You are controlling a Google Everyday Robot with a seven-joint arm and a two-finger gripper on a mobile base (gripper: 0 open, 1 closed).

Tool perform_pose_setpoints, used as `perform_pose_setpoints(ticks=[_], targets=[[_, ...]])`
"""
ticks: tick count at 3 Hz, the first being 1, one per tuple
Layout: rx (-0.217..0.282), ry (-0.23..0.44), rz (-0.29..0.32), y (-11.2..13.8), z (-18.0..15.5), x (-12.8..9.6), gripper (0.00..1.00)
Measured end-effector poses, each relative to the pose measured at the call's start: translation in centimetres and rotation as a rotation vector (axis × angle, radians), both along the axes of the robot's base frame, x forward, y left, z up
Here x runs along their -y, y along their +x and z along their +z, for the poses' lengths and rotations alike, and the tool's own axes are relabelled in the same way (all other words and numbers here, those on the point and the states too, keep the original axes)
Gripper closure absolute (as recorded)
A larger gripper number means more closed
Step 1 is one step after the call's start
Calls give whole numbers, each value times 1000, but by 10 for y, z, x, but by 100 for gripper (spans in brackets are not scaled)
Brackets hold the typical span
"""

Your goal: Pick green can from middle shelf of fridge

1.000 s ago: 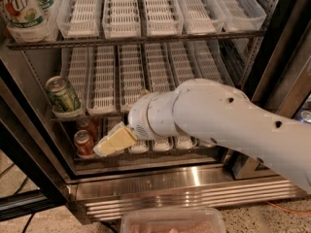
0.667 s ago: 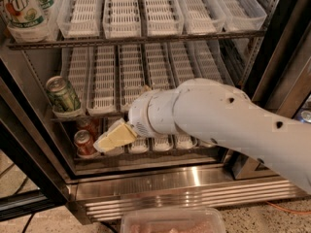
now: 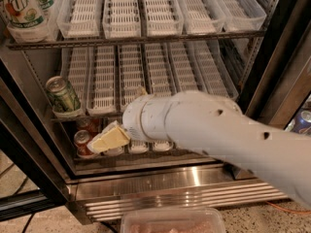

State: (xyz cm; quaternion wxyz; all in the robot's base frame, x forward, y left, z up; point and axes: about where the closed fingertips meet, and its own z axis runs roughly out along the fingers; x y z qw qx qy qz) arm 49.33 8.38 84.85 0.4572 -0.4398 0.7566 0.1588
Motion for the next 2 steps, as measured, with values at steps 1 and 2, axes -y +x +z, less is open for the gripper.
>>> perform_pose_setpoints(ticks=[1, 2], targets=[[11, 13, -26, -23, -33, -25, 0], [9, 67, -147, -43, -51, -10, 0]])
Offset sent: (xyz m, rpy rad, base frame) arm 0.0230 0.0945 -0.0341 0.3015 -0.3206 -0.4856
